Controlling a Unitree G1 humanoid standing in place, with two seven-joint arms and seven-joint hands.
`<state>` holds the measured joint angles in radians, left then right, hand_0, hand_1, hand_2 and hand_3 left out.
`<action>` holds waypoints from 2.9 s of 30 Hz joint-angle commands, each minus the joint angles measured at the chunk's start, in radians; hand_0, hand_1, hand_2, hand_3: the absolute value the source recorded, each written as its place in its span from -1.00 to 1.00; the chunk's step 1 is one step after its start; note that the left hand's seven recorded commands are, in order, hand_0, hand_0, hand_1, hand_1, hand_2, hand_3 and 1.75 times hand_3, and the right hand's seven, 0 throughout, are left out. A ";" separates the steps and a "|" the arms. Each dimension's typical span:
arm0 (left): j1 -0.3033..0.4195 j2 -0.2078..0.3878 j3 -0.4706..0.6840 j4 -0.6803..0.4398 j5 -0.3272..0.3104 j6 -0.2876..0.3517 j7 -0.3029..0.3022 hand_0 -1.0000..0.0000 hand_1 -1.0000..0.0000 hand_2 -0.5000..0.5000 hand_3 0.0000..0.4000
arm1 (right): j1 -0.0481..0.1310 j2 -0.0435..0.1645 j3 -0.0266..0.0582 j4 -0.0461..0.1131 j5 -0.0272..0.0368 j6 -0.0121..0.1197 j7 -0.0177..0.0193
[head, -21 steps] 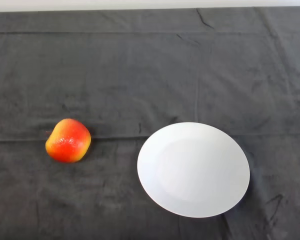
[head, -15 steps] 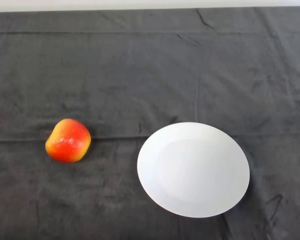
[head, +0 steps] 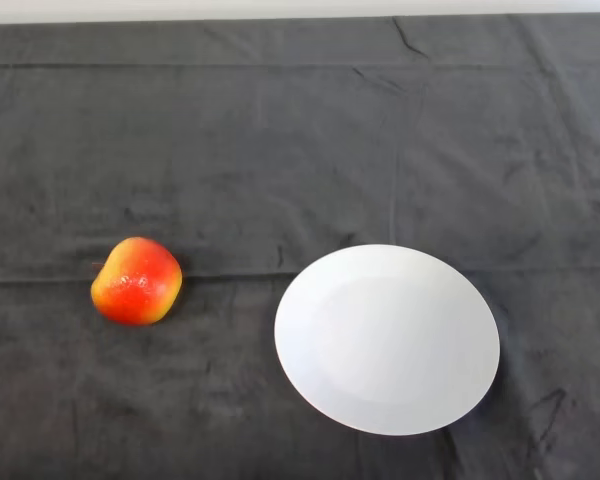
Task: Move the apple to the plate
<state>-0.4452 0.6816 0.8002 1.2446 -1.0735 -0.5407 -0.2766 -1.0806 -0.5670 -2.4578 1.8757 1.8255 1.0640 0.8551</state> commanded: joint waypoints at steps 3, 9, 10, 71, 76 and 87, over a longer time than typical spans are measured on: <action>-0.052 -0.012 -0.029 0.028 0.049 -0.031 -0.009 1.00 1.00 0.00 -1.00 | -0.003 -0.021 -0.0057 -0.002 -0.0003 0.016 0.0062; -0.062 -0.044 -0.073 0.006 0.102 -0.054 -0.025 1.00 1.00 0.00 -1.00 | -0.003 -0.021 -0.0057 -0.002 -0.0003 0.016 0.0062; -0.063 -0.050 -0.081 0.002 0.111 -0.058 -0.027 1.00 1.00 0.00 -1.00 | -0.003 -0.021 -0.0057 -0.002 -0.0003 0.016 0.0062; 0.151 -0.336 -0.704 -0.542 0.579 0.089 -0.088 1.00 1.00 0.00 -1.00 | -0.003 -0.021 -0.0055 -0.005 -0.0004 0.011 0.0020; 0.165 -0.342 -0.760 -0.565 0.595 0.105 -0.089 1.00 1.00 0.00 -1.00 | -0.003 -0.021 -0.0055 -0.006 -0.0003 0.011 0.0014; 0.168 -0.316 -0.835 -0.562 0.622 0.136 -0.118 1.00 1.00 0.00 -1.00 | -0.003 -0.021 -0.0055 -0.006 -0.0003 0.009 0.0002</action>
<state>-0.2917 0.3427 -0.0083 0.7271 -0.4687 -0.4224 -0.3846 -1.0804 -0.5672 -2.4577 1.8755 1.8254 1.0641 0.8552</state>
